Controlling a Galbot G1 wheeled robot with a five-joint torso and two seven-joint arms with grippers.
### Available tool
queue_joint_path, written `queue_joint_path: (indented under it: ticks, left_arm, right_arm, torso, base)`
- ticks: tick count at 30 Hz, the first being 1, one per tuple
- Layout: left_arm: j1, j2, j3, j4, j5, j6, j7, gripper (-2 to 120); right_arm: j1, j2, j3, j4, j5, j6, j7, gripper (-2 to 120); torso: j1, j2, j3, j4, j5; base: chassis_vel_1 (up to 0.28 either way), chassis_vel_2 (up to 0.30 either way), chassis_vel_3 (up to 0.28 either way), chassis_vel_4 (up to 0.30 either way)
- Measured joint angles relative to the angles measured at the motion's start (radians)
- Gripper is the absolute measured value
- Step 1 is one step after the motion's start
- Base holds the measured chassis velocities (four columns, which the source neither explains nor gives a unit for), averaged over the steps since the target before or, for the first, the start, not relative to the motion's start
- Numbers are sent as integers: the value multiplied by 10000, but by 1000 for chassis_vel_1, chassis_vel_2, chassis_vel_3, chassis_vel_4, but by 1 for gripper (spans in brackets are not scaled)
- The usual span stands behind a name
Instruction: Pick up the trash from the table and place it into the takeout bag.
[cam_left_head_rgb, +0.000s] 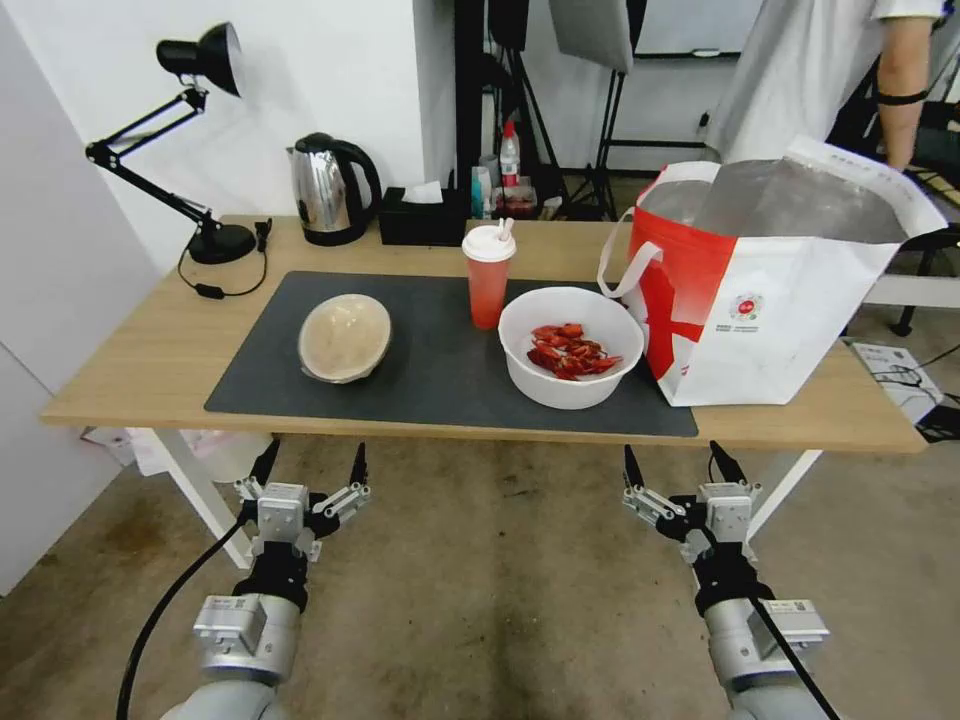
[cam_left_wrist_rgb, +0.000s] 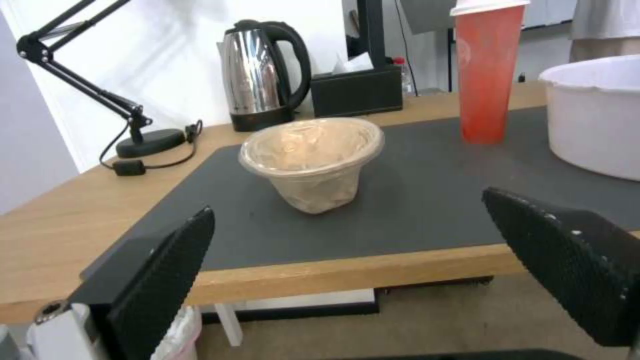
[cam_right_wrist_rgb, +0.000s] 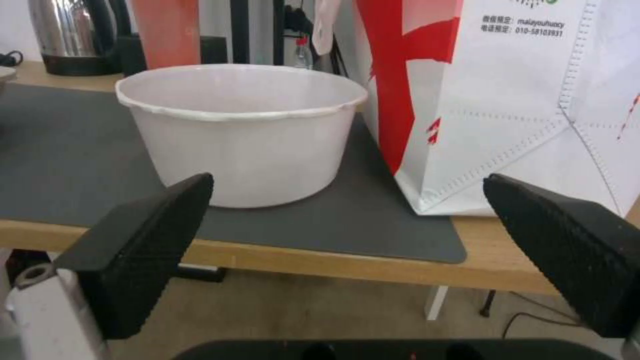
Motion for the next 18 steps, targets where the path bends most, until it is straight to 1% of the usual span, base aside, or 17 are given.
queue_joint_path:
  ticks: [18]
  left_arm:
    - [0, 0, 0, 0, 0, 0, 0, 100]
  right_arm:
    - [0, 0, 1, 0, 0, 0, 0, 100]
  torso:
    - [2, 0, 0, 0, 0]
  base:
    - [0, 0, 0, 0]
